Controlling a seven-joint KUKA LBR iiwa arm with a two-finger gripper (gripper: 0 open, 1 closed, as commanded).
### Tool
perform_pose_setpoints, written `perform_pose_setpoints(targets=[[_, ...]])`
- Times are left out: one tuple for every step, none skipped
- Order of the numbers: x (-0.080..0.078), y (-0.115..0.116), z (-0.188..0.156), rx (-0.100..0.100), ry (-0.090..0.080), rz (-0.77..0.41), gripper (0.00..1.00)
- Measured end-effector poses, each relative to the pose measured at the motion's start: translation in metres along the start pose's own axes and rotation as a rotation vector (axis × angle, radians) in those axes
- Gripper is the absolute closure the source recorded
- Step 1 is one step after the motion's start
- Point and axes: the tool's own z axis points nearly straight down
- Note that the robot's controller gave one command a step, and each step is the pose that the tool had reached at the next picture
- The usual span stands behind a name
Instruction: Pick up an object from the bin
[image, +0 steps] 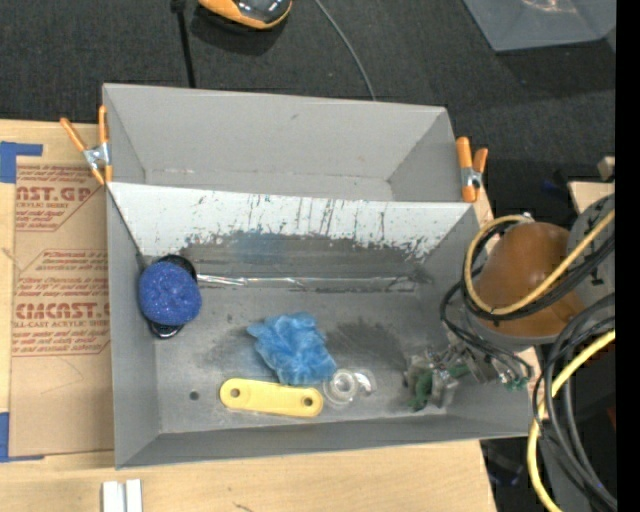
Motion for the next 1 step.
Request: perform_pose_setpoints(targets=[[0.0,0.0,0.0,0.0,0.0,0.0,1.0]])
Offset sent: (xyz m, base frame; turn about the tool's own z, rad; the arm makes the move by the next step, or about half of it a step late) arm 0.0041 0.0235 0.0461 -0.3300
